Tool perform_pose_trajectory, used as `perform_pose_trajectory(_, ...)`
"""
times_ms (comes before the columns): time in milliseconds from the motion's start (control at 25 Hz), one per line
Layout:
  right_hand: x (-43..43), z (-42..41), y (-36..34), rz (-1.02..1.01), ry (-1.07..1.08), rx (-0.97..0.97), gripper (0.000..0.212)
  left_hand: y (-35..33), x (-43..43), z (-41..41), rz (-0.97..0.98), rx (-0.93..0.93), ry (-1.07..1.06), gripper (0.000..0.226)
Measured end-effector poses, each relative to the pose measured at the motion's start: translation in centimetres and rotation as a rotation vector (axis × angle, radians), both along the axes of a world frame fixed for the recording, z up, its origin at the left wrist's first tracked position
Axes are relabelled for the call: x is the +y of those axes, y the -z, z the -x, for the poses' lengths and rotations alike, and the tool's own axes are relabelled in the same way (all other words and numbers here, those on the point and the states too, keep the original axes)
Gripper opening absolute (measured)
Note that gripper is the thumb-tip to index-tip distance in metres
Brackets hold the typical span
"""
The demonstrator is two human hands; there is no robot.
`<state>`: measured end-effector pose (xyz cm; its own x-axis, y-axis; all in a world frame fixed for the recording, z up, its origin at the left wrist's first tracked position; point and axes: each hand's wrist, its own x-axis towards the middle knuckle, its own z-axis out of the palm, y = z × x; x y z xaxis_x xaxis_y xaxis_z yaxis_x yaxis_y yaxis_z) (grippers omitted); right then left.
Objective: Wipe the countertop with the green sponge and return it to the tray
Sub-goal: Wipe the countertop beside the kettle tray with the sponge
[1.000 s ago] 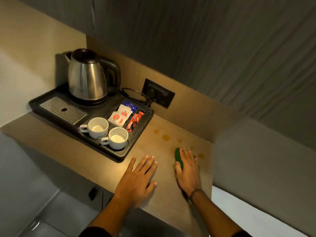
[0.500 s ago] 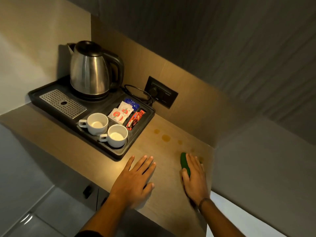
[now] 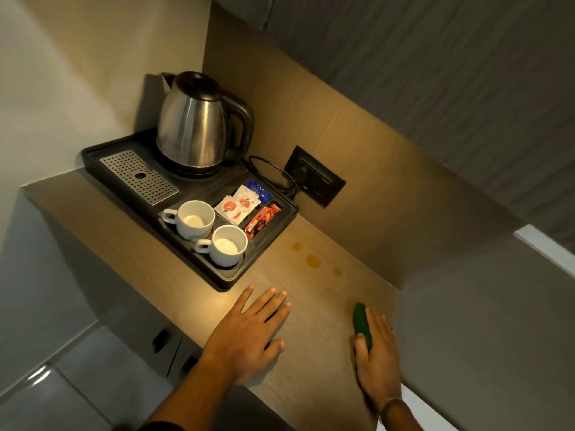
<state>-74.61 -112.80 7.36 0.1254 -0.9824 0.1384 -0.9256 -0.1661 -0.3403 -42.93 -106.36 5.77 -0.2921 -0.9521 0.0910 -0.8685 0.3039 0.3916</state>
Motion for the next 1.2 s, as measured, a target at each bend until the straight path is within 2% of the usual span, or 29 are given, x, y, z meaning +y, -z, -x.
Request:
perform_pose_trajectory(160,-7.5,-2.8,-2.2,-0.044,0.311,-0.035,0.054,0.2,-0.1,0.0,0.007,-0.015,0.003,0.069)
perform_pose_trajectory(240,-8.1,-6.4,-2.9,-0.045,0.170,0.021,0.055,0.1,-0.1,-0.1,0.011,-0.017,0.003,0.069)
perform_pose_trajectory(360,-1.0,-6.7,-0.4,-0.039,-0.184,-0.003,0.060,0.1,-0.1,0.0,-0.001,-0.013,-0.003,0.069)
perform_pose_trajectory(440,1.9,-3.8,-0.2,-0.001,-0.169,0.005,0.061,0.0,-0.1,0.0,-0.007,-0.020,-0.004,0.070)
perform_pose_trajectory(600,-5.6,-4.5,-2.7,-0.069,0.115,0.000,0.056,-0.1,-0.2,0.0,-0.012,-0.033,0.007,0.069)
perform_pose_trajectory(640,-6.3,-5.8,-3.1,-0.084,0.087,0.012,0.057,-0.1,-0.2,0.0,-0.014,-0.034,0.009,0.069)
perform_pose_trajectory(720,-4.2,-6.7,-2.1,-0.087,-0.125,-0.022,0.059,0.1,-0.1,-0.1,-0.016,-0.030,0.011,0.069)
perform_pose_trajectory(800,-0.1,-4.2,-0.7,-0.090,-0.265,-0.032,0.061,0.1,-0.1,-0.1,-0.011,-0.022,0.002,0.069)
perform_pose_trajectory(880,-0.8,-1.6,-0.8,-0.040,-0.185,-0.044,0.060,0.1,-0.2,0.0,-0.015,-0.023,0.004,0.069)
perform_pose_trajectory(1000,-8.3,-5.1,-2.8,-0.066,0.063,-0.020,0.057,-0.1,-0.2,-0.1,-0.013,-0.025,0.005,0.069)
perform_pose_trajectory(1040,-9.6,-7.1,-3.2,-0.085,0.052,-0.011,0.057,-0.2,-0.2,-0.1,-0.017,-0.026,0.009,0.069)
perform_pose_trajectory(1120,-8.8,-9.3,-2.0,-0.092,-0.111,-0.028,0.058,-0.2,-0.1,-0.1,-0.018,-0.021,0.010,0.069)
perform_pose_trajectory(1200,-5.3,-7.5,-0.8,-0.091,-0.253,-0.047,0.061,-0.3,0.0,0.0,-0.017,-0.020,0.005,0.069)
